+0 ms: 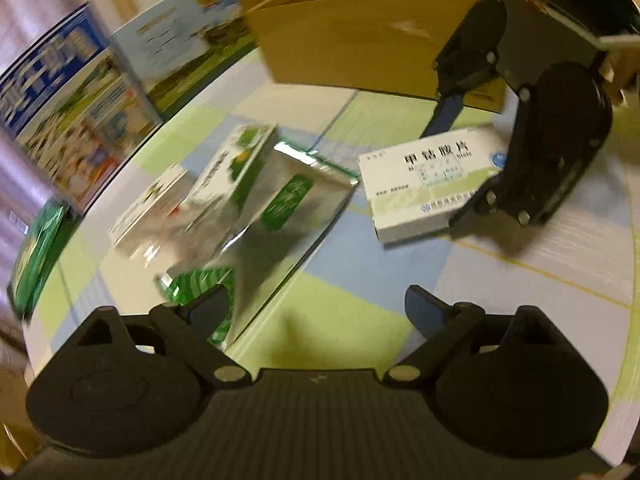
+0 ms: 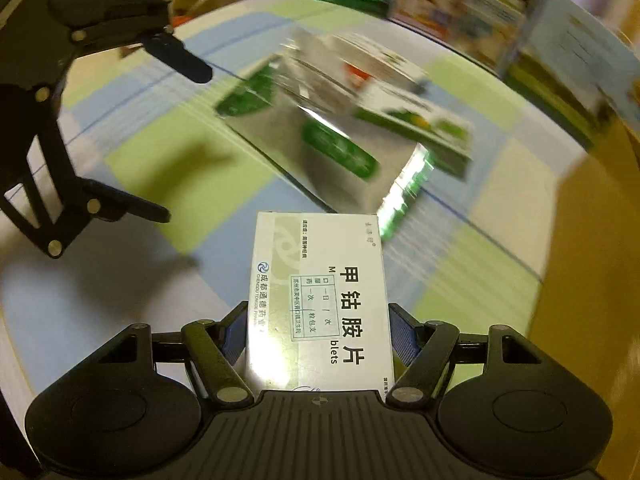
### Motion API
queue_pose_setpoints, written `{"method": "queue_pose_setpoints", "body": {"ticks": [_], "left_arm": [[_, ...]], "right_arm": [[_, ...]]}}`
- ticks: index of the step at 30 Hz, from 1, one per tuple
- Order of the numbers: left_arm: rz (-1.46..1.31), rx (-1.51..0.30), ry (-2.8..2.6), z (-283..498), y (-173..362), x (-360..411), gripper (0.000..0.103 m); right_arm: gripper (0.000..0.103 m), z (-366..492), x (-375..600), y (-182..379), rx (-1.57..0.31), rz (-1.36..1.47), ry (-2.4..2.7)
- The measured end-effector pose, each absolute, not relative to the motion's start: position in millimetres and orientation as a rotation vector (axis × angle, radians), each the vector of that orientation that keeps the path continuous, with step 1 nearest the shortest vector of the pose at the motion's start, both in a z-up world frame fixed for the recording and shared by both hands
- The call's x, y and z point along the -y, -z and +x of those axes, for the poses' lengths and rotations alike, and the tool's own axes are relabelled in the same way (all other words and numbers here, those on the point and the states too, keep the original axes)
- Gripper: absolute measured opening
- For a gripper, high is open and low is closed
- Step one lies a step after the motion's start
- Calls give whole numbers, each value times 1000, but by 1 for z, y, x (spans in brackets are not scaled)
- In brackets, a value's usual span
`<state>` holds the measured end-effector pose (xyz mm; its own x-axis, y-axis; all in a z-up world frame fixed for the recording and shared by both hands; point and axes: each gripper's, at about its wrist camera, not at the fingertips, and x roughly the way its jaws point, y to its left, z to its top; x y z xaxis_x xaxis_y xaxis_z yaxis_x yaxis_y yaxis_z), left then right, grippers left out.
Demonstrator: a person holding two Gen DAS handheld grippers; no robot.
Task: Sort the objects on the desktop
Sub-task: 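Lift the white box with the right tool while the left tool moves to the silver foil bag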
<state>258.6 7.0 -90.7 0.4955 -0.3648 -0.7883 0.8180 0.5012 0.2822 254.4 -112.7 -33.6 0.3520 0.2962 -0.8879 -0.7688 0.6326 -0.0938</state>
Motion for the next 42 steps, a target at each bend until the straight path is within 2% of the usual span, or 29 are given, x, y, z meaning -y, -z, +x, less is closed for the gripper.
{"method": "queue_pose_setpoints", "body": {"ticks": [8,15,22,26,33,35,42], "left_arm": [[846,-639,911,287,100,20,90],[725,-769,970,337,116,17,90],[788,-789,912,358,133,20,93],[758,-863,920,367,139,21,92],[662,-980,834,343,131,21,85],[594,-1019,826,331,125,17,82],[280,-1112,794,279,108,-5,80]], "right_arm": [[68,264,129,36,-1029,-488,-695],[68,270,125,38,-1042,-445,-728],[68,275,123,35,-1044,-413,-734],[68,277,125,37,-1057,-414,-730],[68,280,131,37,-1079,-388,-700],[68,279,131,37,-1084,-381,-694],[68,267,139,32,-1079,-381,-665]]}}
